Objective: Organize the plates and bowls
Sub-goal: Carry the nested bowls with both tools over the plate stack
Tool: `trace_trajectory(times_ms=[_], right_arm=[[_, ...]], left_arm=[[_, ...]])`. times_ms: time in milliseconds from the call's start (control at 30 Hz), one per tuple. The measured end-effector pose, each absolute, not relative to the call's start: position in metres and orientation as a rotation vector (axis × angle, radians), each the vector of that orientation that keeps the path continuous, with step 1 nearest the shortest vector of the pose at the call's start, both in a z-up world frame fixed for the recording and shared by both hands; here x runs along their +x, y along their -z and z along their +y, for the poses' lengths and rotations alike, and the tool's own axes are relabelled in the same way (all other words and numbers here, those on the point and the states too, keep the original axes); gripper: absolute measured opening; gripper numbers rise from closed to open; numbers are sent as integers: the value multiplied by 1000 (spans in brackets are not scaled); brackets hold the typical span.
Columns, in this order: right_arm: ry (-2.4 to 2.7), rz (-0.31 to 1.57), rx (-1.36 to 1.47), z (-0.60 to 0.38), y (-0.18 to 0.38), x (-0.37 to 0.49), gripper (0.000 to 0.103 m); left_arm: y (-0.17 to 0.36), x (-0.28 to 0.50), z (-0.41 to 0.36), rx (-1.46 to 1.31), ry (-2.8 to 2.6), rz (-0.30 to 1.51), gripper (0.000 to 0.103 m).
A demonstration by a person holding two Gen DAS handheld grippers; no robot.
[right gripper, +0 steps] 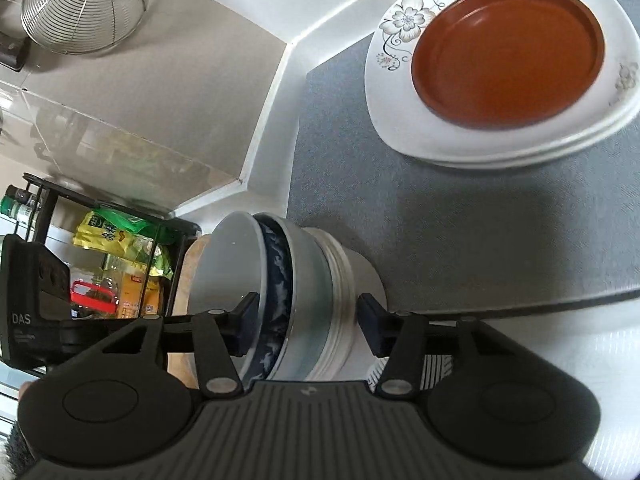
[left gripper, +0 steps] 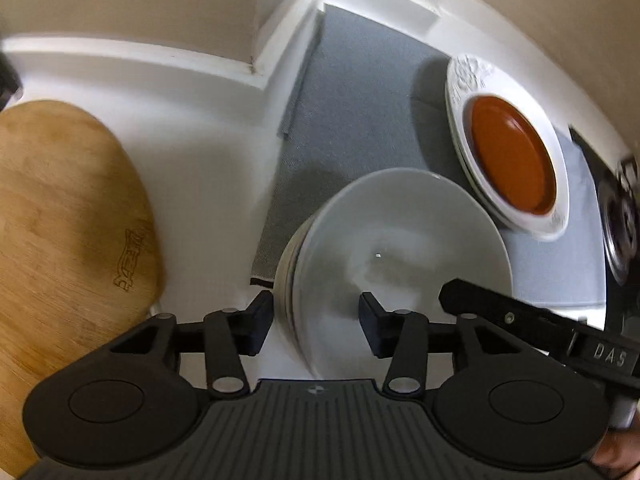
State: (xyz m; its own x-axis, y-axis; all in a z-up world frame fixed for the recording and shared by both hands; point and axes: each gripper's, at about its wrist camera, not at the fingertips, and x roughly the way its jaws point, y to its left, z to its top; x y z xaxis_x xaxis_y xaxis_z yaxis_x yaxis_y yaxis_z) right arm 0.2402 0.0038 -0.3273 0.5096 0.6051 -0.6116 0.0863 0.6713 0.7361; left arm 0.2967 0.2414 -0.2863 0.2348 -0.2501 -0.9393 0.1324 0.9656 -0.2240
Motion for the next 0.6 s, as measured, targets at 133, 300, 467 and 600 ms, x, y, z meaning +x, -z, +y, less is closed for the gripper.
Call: trace_trajectory(times_ms=[133, 300, 467, 600], right_arm=[[-333, 1017, 768, 8, 323, 240, 56], [-295, 1020, 776, 6, 321, 234, 55], [-278, 1010, 768, 6, 314, 232, 54], [-272, 1011, 747, 4, 312, 233, 53]], left_arm=[[281, 291, 233, -38, 249, 1286, 44], [276, 291, 229, -5, 267, 1287, 36], [270, 284, 219, 41, 266, 1266, 29], [271, 284, 218, 33, 273, 1273, 29]])
